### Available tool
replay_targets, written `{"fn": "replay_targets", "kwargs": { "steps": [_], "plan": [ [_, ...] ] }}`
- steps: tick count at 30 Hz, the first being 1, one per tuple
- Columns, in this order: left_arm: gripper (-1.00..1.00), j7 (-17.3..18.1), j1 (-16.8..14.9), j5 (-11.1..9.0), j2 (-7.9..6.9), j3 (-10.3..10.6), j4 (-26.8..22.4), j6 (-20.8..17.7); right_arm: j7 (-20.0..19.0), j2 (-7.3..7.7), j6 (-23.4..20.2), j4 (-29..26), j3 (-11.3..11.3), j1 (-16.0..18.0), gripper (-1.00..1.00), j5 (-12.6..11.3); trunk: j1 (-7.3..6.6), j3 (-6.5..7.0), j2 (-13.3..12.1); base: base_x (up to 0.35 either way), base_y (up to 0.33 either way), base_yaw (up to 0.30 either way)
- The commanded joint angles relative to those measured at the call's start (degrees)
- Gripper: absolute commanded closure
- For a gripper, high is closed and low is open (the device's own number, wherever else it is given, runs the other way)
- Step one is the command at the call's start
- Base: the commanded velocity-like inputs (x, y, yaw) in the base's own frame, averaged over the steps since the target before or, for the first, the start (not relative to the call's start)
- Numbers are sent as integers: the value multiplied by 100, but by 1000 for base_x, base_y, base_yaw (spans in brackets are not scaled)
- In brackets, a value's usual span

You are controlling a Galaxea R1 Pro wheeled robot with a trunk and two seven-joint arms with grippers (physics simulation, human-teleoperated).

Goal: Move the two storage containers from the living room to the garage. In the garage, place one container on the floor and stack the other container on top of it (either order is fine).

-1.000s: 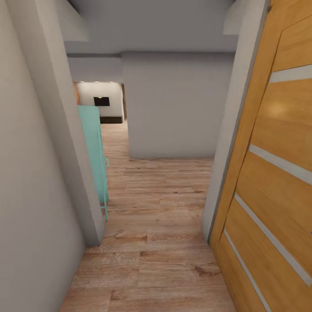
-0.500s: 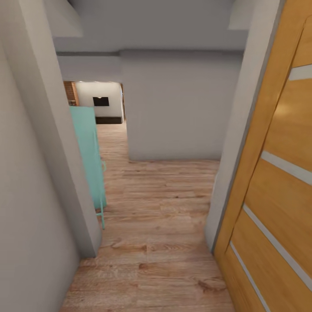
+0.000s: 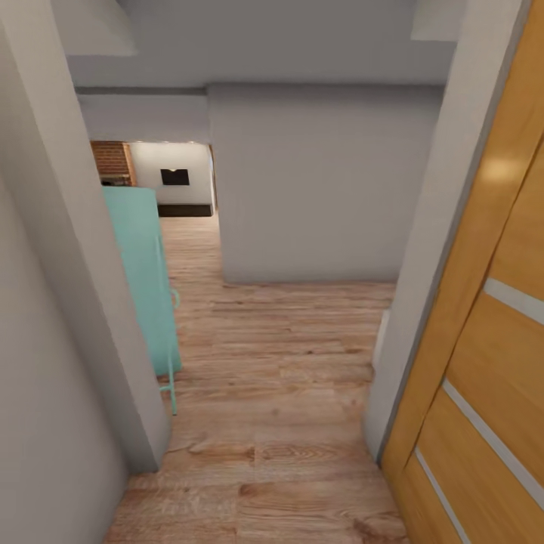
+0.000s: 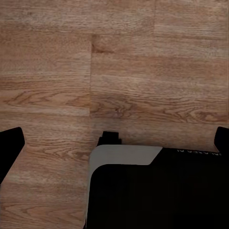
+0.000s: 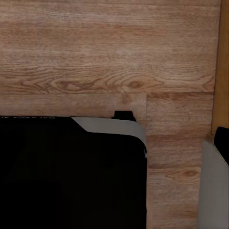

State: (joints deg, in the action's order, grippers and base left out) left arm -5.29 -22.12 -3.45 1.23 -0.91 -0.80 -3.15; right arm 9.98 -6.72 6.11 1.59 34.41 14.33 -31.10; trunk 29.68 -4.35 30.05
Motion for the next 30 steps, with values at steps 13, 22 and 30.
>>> {"fn": "replay_targets", "kwargs": {
  "steps": [13,22,30],
  "plan": [
    [-100,-17,-3,-34,0,-1,-16,-27,4,-5,30,17,48,6,-100,-55,5,-11,9,322,0,0],
    [-100,-15,-3,-7,8,11,-17,-27,4,-5,30,17,48,8,-100,-55,5,-11,9,322,0,0],
    [-100,-15,-3,16,8,12,-17,-27,4,-5,30,17,48,6,-100,-55,5,-11,9,322,0,0]
  ]
}}
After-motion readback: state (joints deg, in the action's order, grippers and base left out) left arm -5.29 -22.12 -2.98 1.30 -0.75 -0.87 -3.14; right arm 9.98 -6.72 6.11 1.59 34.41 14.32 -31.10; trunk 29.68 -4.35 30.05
